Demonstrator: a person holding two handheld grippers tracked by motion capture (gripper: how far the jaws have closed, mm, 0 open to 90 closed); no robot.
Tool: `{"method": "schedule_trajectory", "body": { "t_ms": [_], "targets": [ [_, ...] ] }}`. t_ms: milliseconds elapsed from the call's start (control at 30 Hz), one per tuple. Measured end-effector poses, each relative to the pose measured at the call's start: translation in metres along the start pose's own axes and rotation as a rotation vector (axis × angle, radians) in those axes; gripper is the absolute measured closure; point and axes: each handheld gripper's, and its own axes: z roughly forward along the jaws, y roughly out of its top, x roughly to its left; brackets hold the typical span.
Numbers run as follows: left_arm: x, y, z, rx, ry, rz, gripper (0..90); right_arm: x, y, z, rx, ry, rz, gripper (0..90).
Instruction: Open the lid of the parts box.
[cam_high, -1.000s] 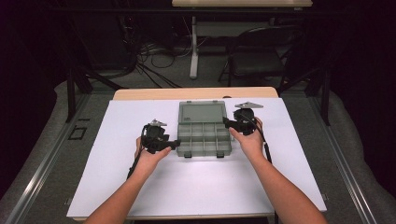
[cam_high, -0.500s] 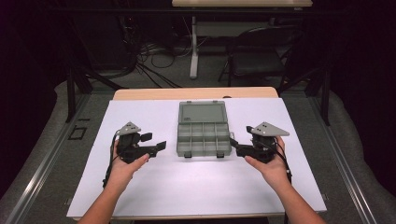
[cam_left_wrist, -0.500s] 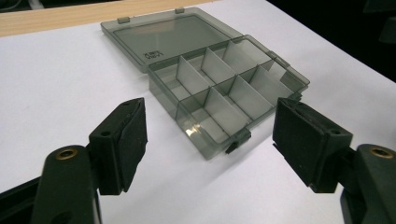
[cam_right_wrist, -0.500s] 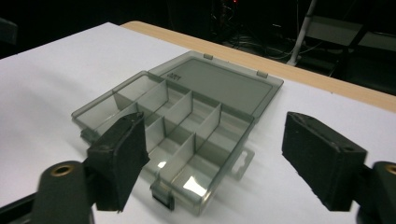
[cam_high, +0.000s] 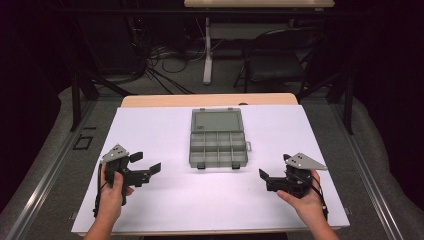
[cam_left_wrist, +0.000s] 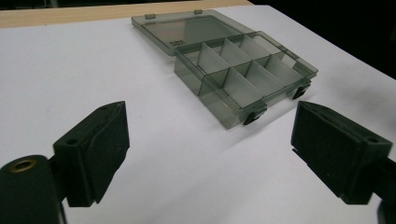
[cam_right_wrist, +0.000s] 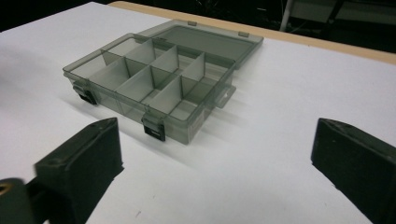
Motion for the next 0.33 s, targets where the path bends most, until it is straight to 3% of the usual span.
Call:
{"method": "schedule_trajectory", "body": {
  "t_ms": [133,333],
  "targets": [
    [0.004,-0.009,-0.002,0.002,0.000,0.003,4.2,-0.004,-0.008,-0.004,0.006,-0.008,0.027,0.0],
    [0.013,-0.015,-0.006,-0.004,0.033,-0.009,3.4,-0.007,-0.015,-0.002,0.026,-0.039,0.000,0.0]
  ]
}}
